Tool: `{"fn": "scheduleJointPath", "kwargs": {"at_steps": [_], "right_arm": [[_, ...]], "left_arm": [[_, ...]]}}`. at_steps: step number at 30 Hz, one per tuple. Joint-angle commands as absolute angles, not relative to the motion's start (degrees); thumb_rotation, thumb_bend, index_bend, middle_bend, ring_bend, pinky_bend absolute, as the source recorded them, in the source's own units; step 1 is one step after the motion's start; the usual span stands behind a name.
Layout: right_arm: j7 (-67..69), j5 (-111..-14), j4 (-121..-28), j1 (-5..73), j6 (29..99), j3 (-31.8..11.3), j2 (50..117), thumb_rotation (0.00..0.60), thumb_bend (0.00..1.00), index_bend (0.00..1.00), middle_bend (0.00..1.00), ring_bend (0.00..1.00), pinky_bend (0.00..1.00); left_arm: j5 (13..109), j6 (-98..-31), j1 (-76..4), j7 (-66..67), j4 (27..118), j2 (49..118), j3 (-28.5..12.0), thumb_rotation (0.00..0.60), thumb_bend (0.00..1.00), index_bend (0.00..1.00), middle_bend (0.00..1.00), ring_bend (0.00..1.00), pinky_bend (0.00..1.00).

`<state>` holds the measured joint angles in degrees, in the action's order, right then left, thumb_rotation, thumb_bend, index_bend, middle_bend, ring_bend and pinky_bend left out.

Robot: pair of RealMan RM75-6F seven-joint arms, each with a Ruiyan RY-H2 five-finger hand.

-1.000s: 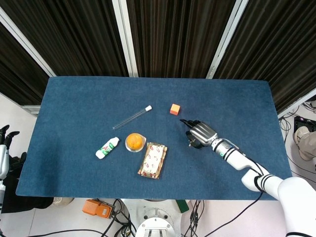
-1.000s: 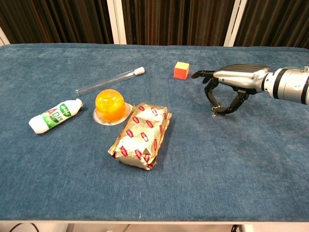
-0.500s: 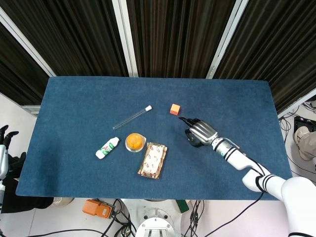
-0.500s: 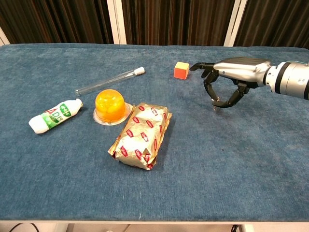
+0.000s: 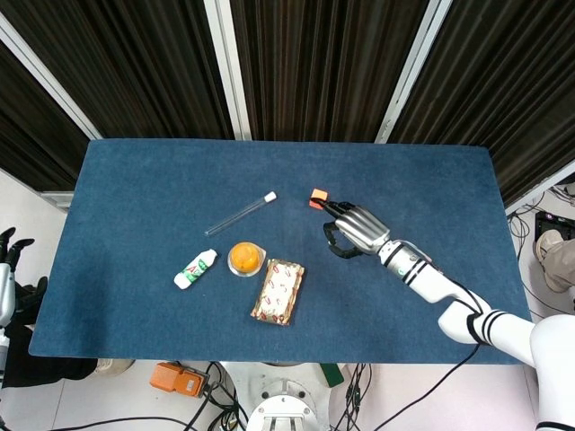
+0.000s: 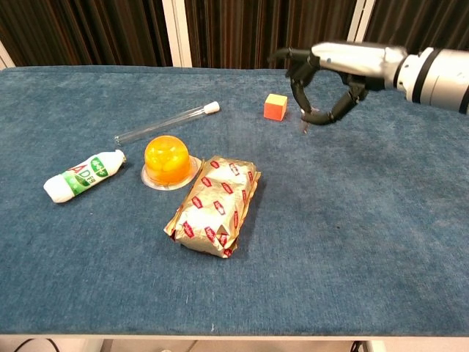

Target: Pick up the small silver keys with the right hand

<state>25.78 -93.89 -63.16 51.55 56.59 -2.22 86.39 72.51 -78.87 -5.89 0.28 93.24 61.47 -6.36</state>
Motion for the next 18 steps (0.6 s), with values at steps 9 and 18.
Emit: {"fn": "scheduleJointPath", "kwargs": {"at_steps": [9,18], "right_arm": [[17.40,-91.05,-78.28,55.86,56.96,-10.46,76.46,0.600,0.60,0.73,0.06,0.21,0.29],[12.00,-88.89,-88.61,55.28,56.97,-12.81,69.32,0.600,0.60,0.73,0.06,0.21,0.29]], "left_arm": [[72.88,-78.85,-5.91,0.39,93.35,61.46,-6.18,0.600,0.35,0.22,0.04,0.07,0.15],[73.03,-78.80,-5.86,0.24,93.44,61.35,-6.06,0.600,0.35,0.22,0.04,0.07,0.15]]}}
